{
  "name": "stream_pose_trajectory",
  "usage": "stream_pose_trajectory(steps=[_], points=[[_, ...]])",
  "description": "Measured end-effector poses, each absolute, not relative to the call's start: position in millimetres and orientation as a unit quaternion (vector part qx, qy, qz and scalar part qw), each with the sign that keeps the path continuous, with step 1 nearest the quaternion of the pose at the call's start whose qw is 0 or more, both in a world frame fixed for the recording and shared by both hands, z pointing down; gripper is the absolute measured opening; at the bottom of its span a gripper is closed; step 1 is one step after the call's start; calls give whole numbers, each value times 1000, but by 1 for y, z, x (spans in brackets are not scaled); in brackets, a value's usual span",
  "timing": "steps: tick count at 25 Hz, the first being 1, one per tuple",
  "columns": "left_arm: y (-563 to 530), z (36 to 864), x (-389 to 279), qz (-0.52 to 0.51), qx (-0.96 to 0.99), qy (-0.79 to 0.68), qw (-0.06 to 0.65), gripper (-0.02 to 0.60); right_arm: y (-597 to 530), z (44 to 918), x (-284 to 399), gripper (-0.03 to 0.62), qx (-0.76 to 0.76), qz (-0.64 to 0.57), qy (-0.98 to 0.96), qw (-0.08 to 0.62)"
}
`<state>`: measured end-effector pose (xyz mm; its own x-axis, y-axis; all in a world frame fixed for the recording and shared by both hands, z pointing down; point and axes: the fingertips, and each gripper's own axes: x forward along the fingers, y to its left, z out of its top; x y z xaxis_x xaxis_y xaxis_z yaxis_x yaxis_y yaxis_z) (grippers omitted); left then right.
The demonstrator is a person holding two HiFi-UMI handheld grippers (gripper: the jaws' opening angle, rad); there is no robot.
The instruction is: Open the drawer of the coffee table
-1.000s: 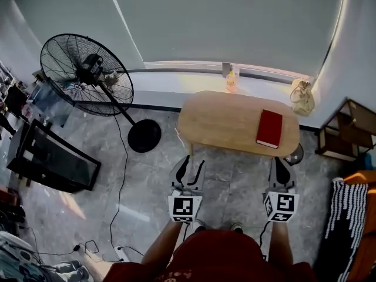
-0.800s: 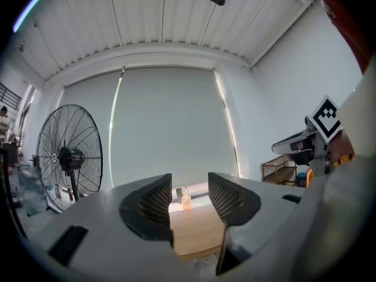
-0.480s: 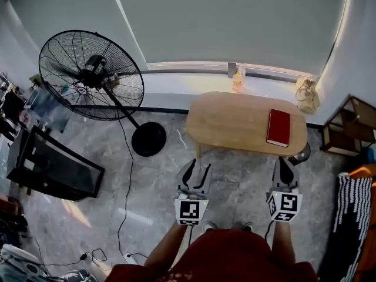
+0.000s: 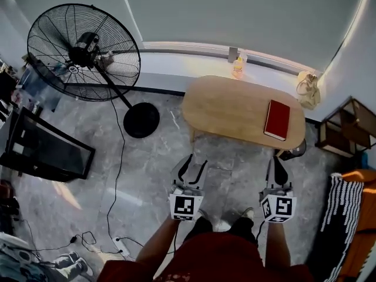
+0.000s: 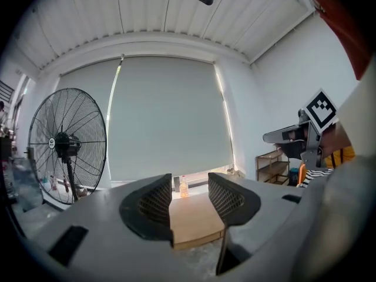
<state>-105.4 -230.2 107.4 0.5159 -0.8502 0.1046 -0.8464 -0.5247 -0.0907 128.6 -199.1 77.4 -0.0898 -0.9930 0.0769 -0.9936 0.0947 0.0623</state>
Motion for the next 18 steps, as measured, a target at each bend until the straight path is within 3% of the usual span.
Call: stream_pose_trajectory(steps=[18], points=[[-230, 206, 18, -65, -826, 560, 27, 195, -218, 193, 259, -5, 616, 7, -787, 34]])
